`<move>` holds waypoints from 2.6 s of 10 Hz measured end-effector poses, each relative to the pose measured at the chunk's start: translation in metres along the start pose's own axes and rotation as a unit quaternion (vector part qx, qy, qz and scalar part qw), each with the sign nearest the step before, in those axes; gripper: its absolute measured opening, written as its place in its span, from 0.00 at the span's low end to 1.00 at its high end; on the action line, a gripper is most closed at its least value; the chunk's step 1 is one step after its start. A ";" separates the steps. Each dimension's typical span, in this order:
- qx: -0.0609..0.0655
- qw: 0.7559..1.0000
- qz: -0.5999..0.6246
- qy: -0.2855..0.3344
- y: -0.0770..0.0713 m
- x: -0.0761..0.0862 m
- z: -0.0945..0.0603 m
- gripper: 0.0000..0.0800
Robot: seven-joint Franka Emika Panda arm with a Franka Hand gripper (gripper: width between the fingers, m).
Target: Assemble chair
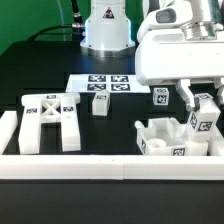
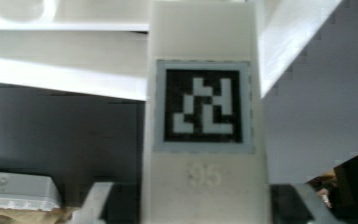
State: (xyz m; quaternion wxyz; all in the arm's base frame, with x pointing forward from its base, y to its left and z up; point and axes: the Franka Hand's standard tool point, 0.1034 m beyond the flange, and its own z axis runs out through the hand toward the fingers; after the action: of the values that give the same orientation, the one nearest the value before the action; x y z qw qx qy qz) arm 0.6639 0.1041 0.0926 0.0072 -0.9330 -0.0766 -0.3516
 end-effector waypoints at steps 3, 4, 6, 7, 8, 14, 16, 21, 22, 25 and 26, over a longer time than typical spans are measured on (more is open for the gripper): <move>0.004 1.000 0.005 -0.013 0.002 0.001 0.001 0.36; 0.005 1.000 0.005 -0.019 0.002 0.000 0.003 0.46; 0.006 1.000 0.004 -0.022 0.001 -0.002 0.003 0.64; 0.006 1.000 0.004 -0.022 0.001 -0.002 0.003 0.78; 0.006 1.000 0.004 -0.023 0.001 -0.002 0.004 0.78; 0.010 0.999 0.001 -0.036 0.003 0.016 -0.008 0.81; 0.010 0.999 0.000 -0.034 0.007 0.025 -0.016 0.81; 0.030 0.989 0.001 -0.148 0.004 0.013 -0.011 0.81; 0.032 0.985 0.003 -0.170 0.007 0.015 -0.010 0.81; 0.055 0.956 0.005 -0.288 0.003 0.007 -0.015 0.81; 0.062 0.946 0.005 -0.319 0.001 0.005 -0.016 0.81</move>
Offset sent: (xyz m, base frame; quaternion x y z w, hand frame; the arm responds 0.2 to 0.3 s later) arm 0.0000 0.0000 0.0000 0.0000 0.0000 0.0000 1.0000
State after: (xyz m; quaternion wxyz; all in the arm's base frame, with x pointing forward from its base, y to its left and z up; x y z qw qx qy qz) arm 0.6574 0.1031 0.1081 0.0418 -0.9945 -0.0914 -0.0304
